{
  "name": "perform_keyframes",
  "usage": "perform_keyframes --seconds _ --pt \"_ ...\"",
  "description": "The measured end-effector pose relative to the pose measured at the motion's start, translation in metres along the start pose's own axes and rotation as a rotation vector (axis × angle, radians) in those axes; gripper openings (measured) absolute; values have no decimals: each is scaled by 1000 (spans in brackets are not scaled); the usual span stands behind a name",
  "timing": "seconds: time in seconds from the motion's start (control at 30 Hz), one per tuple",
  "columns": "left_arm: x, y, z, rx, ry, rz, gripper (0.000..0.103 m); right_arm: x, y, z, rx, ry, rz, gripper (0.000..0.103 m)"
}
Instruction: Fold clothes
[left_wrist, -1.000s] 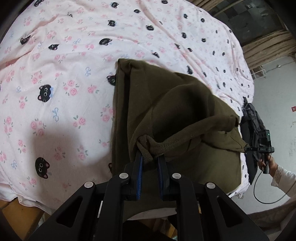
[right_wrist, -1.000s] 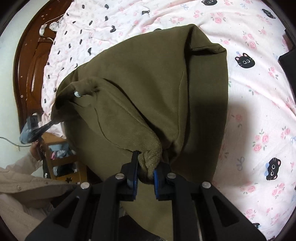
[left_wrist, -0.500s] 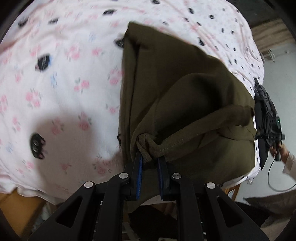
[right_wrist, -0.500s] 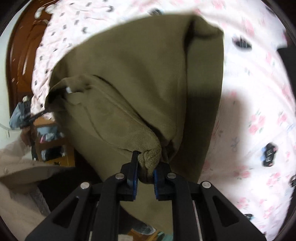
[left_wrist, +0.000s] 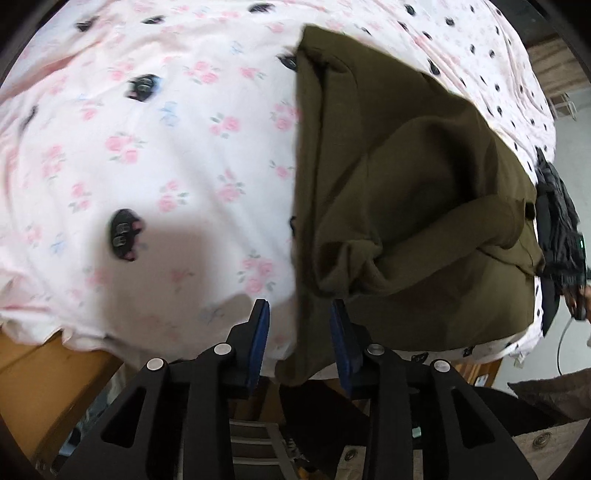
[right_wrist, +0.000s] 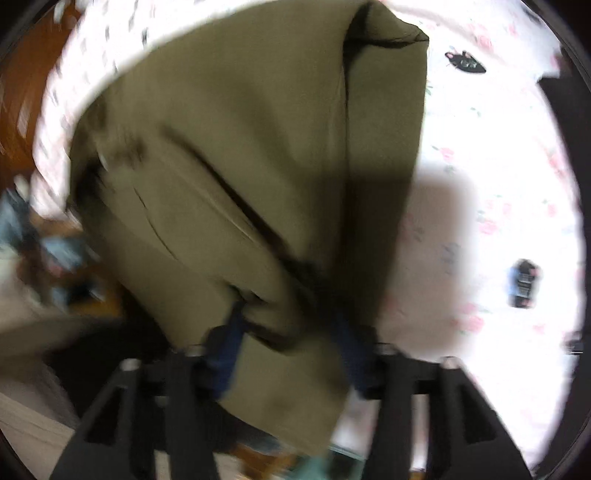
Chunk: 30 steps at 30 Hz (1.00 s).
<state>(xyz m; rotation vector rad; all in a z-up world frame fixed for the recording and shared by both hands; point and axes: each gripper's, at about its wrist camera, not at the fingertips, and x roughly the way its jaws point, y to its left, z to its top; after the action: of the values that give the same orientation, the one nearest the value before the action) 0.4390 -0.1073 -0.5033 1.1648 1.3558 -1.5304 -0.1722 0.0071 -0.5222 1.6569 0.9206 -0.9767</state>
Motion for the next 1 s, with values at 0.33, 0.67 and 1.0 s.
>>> perform_keyframes --seconds 0.33,0.67,1.0 --pt "-9 -118 63 329 -92 -166 29 -69 50 43 -137 -180 19 57" --pt "78 -248 80 695 80 -194 29 15 123 120 -417 19 43 54" --pt "88 -236 32 699 248 -203 29 39 139 68 -447 157 126 18"
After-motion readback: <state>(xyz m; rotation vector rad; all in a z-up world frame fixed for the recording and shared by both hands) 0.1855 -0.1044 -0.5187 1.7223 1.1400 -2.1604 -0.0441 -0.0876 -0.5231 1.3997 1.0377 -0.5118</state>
